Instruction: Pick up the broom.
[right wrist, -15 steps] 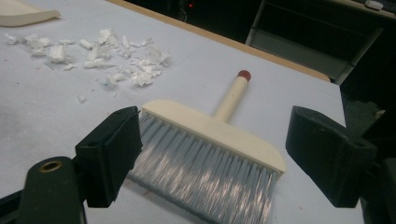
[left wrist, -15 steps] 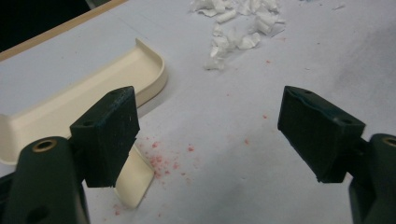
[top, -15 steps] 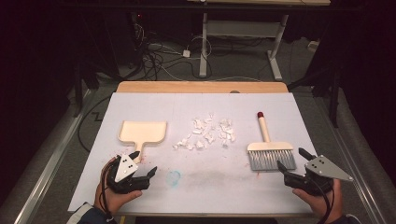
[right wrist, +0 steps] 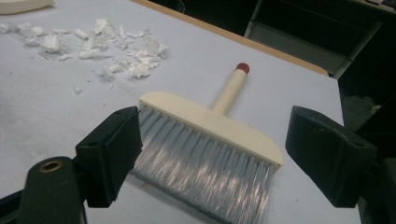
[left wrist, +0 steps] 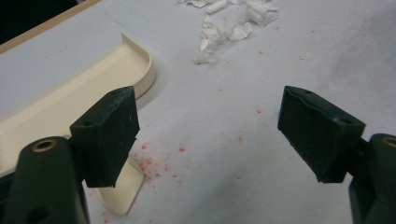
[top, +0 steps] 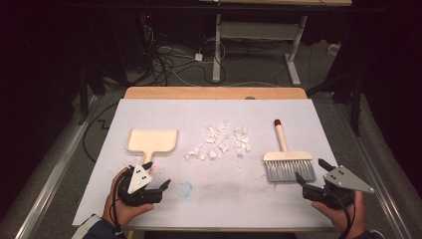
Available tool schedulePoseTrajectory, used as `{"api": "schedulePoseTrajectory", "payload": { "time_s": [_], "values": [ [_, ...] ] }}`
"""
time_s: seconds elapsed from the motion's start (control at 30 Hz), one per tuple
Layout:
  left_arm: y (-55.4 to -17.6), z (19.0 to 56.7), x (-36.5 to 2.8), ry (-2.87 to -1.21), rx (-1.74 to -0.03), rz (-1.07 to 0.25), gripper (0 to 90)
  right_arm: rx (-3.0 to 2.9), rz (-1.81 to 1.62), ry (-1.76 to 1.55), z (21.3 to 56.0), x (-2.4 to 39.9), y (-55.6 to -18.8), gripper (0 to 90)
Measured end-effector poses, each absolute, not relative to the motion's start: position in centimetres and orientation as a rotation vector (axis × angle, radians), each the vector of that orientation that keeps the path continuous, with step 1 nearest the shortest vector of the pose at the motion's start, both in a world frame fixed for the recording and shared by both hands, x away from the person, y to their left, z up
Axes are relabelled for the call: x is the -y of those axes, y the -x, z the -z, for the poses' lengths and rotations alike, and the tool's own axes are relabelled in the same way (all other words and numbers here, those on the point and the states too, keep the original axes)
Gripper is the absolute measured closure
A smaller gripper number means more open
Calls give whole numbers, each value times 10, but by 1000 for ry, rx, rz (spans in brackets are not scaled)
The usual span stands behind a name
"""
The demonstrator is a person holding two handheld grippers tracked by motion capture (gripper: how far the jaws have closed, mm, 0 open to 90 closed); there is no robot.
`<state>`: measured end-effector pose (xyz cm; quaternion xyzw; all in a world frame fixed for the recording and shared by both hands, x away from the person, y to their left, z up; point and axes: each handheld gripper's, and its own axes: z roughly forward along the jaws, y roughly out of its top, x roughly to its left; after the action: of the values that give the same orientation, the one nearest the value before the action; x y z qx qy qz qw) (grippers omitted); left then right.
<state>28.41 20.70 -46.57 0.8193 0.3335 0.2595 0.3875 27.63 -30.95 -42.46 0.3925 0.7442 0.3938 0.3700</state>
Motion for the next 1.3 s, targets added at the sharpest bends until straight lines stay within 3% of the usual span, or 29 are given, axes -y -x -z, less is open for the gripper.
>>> {"api": "schedulePoseTrajectory", "payload": {
  "time_s": [0.57,0.7,0.8,1.03,1.3],
  "values": [
    [-283,467,-203,-2102,-856,-683,200,-2010,-945,-1108,396,310,-339,237],
    [-283,467,-204,-2100,-858,-680,200,-2058,-903,-1174,391,301,-372,283],
    [-282,468,-205,-2105,-856,-679,200,-2113,-878,-1246,394,295,-394,328],
    [-282,468,-207,-2100,-855,-676,200,-2202,-712,-1393,418,278,-440,333],
    [-281,469,-207,-2108,-849,-667,200,-2208,-538,-1562,452,269,-474,467]
  ]
}}
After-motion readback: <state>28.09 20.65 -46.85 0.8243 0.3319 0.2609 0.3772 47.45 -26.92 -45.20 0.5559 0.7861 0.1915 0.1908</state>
